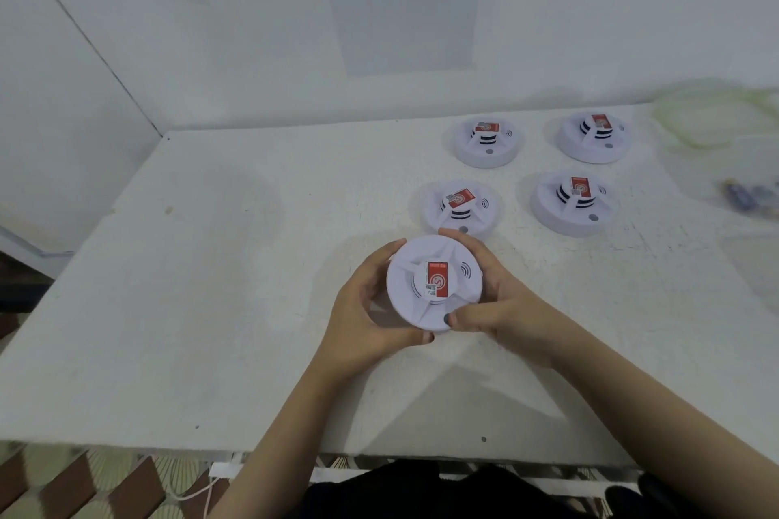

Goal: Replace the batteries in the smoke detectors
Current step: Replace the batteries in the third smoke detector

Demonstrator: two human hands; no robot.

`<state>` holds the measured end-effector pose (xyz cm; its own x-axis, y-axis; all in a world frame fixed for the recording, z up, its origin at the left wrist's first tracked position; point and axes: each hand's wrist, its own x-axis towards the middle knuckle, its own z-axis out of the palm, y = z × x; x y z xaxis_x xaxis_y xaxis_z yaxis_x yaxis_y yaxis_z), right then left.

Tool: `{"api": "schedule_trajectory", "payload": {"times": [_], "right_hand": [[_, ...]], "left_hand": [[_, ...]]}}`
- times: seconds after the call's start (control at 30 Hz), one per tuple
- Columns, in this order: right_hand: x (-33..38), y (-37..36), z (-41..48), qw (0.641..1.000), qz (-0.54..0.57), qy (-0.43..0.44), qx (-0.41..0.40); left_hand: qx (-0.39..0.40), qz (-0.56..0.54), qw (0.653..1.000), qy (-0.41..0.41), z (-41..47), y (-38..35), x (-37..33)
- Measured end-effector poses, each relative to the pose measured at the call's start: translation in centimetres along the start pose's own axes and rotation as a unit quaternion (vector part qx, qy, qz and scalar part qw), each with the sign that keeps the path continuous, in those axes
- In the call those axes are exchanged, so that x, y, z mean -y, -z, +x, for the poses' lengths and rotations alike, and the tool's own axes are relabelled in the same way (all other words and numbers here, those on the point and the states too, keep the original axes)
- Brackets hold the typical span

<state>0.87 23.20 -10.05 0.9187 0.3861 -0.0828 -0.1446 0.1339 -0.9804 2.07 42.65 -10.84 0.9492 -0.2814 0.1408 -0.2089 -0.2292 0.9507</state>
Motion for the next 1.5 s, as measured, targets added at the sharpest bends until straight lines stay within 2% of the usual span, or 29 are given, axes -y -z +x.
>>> {"api": "schedule_trajectory", "payload": {"times": [1.5], "right_hand": [[-0.79, 0.32, -0.24, 1.0, 0.022, 0.021, 0.005]], "left_hand": [[0.006, 0.002, 1.0, -0.002, -0.34, -0.26, 0.09]]}}
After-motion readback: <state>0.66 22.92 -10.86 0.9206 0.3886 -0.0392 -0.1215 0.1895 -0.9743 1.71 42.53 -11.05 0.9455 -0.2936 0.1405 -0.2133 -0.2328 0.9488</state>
